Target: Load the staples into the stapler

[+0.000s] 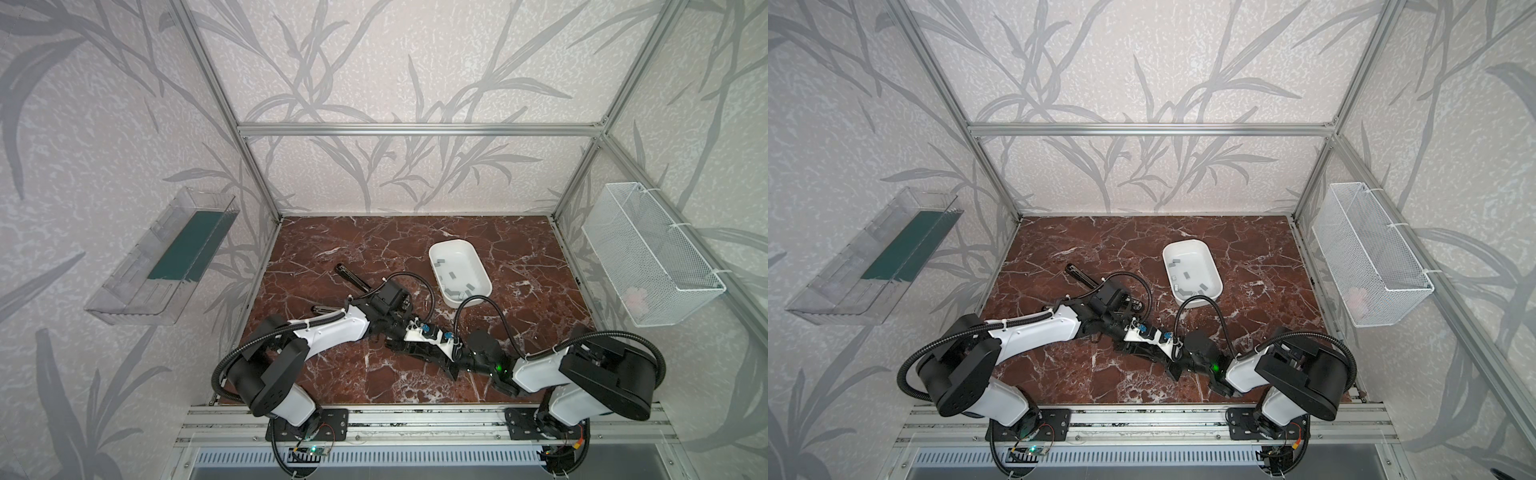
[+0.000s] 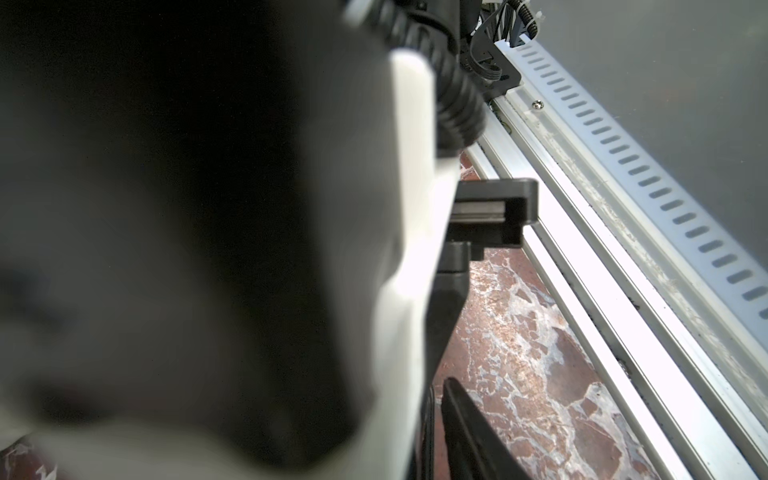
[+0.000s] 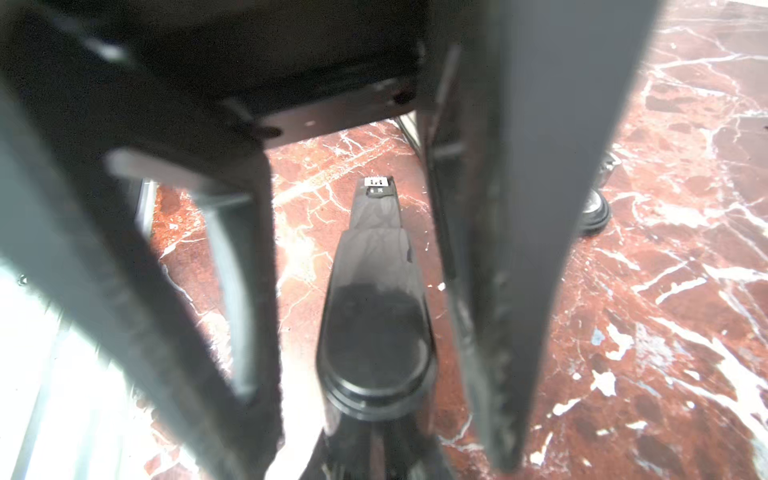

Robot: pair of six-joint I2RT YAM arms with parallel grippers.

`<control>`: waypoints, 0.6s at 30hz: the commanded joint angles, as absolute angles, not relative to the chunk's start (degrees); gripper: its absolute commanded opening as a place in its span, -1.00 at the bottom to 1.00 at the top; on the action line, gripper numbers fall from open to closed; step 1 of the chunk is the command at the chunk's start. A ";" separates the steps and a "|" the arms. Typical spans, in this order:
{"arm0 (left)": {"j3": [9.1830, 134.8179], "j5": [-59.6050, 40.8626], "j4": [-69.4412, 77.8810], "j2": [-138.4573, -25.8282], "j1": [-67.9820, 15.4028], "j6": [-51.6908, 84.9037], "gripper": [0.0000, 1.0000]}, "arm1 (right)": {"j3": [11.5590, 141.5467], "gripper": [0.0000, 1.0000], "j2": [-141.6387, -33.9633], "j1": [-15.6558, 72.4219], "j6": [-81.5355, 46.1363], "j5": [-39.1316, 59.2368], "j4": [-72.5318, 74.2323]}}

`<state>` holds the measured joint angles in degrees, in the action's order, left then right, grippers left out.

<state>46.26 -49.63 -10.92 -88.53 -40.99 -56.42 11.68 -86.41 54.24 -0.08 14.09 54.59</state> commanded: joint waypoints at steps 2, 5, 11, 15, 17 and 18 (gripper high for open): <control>46.77 -49.31 -13.36 -90.05 -40.74 -57.32 -0.03 | 12.42 -0.94 -83.39 54.75 1.09 13.91 58.09; 46.50 -48.73 -13.99 -90.00 -40.52 -57.81 -0.03 | 12.20 -0.94 -82.88 54.75 1.23 13.80 57.79; 46.55 -49.40 -14.28 -90.25 -40.47 -58.35 0.00 | 12.13 -0.95 -83.23 54.75 1.04 13.91 58.53; 47.00 -49.42 -14.34 -90.88 -40.49 -58.34 0.03 | 12.65 -0.95 -83.10 54.84 1.09 14.24 58.11; 47.31 -49.42 -14.85 -91.44 -40.47 -58.61 0.05 | 12.57 -0.95 -82.97 54.84 1.11 14.24 58.31; 47.46 -49.27 -15.32 -91.65 -40.43 -58.94 0.05 | 12.51 -0.94 -82.82 54.80 1.06 14.24 58.38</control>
<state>46.85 -50.50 -11.16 -89.76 -40.66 -57.06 11.53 -85.25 54.33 0.58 13.91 53.01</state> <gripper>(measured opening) 0.523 0.181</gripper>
